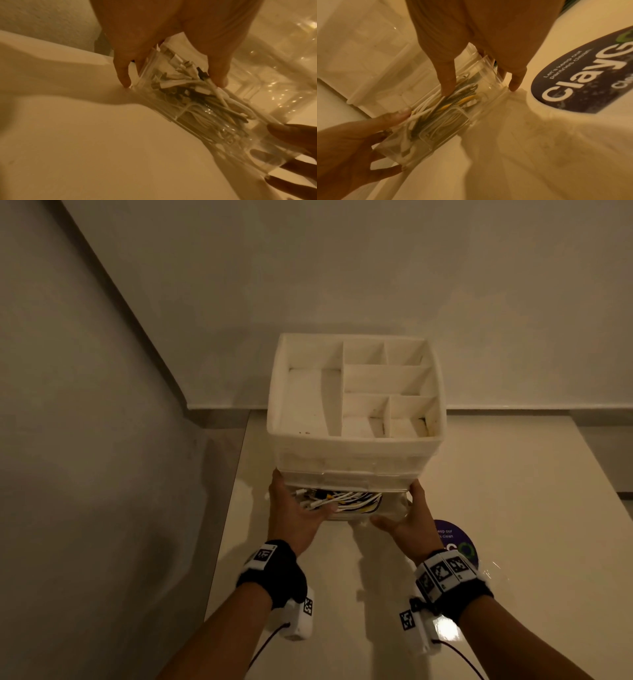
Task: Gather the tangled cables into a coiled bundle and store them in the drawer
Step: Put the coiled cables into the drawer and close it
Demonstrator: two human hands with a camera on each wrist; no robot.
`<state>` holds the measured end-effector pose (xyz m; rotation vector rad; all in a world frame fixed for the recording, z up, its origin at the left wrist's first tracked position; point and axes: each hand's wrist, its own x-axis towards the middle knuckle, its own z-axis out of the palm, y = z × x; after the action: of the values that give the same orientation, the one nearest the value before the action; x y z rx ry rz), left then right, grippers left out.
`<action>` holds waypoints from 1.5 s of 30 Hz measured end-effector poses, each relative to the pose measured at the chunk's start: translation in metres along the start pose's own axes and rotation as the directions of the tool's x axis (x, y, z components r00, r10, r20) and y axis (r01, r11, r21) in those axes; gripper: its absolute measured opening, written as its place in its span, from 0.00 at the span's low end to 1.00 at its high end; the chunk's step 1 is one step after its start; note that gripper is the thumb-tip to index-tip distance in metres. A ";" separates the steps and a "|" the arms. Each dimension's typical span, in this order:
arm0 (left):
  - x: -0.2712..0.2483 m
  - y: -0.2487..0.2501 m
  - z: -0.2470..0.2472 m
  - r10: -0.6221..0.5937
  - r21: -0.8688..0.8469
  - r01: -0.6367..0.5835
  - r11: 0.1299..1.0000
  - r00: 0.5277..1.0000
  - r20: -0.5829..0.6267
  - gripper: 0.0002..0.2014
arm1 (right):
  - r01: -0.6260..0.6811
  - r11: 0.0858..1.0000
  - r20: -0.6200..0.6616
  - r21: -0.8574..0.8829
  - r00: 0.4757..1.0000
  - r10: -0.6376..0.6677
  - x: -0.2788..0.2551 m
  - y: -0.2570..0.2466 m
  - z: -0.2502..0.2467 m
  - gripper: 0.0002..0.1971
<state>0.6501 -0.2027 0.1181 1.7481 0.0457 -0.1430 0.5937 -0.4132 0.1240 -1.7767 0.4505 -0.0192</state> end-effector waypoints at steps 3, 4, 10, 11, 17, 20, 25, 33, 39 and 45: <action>0.003 -0.002 0.003 -0.007 0.019 0.008 1.000 0.998 -0.060 0.55 | -0.041 0.999 -0.004 0.025 0.999 0.041 0.004 0.005 -0.002 0.45; 0.007 -0.002 0.003 -0.004 0.014 0.005 1.000 0.997 -0.072 0.54 | -0.053 0.998 -0.007 0.026 0.999 0.053 0.004 0.005 -0.002 0.46; 0.033 -0.021 -0.004 -0.120 0.187 0.127 0.974 0.992 -0.047 0.60 | -0.115 0.992 -0.036 0.047 0.992 0.117 0.010 0.005 0.001 0.47; 0.035 -0.020 -0.003 -0.153 0.201 0.159 0.967 0.987 -0.044 0.61 | -0.119 0.992 -0.038 0.046 0.992 0.121 0.011 0.005 0.000 0.47; 0.034 -0.019 -0.003 -0.149 0.127 0.152 0.980 0.988 -0.033 0.57 | -0.127 0.991 -0.025 0.030 0.992 0.127 0.009 0.004 -0.001 0.49; 0.033 -0.022 -0.007 -0.137 0.037 0.139 0.990 0.990 -0.044 0.47 | -0.122 0.992 -0.021 0.019 0.992 0.123 0.008 0.005 0.000 0.49; 0.030 -0.019 -0.006 -0.129 -0.003 0.129 0.992 0.987 -0.094 0.36 | -0.127 0.992 -0.030 0.018 0.991 0.128 0.009 0.006 0.000 0.49; 0.028 -0.009 -0.007 -0.139 0.036 0.146 0.989 0.978 -0.153 0.29 | -0.125 0.992 -0.022 0.012 0.992 0.125 0.008 0.005 -0.002 0.49; 0.020 -0.006 -0.036 -0.131 -0.052 0.132 0.990 0.991 0.018 0.16 | -0.120 0.993 -0.005 0.014 0.993 0.120 0.009 0.004 -0.003 0.48; 0.025 -0.003 -0.043 -0.153 0.084 0.154 0.985 0.988 -0.020 0.11 | -0.121 0.993 -0.012 0.004 0.993 0.121 0.008 0.002 -0.002 0.47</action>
<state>0.6779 -0.1614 0.1196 1.8307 0.1871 -0.2485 0.5997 -0.4177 0.1205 -1.7440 0.5662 0.0540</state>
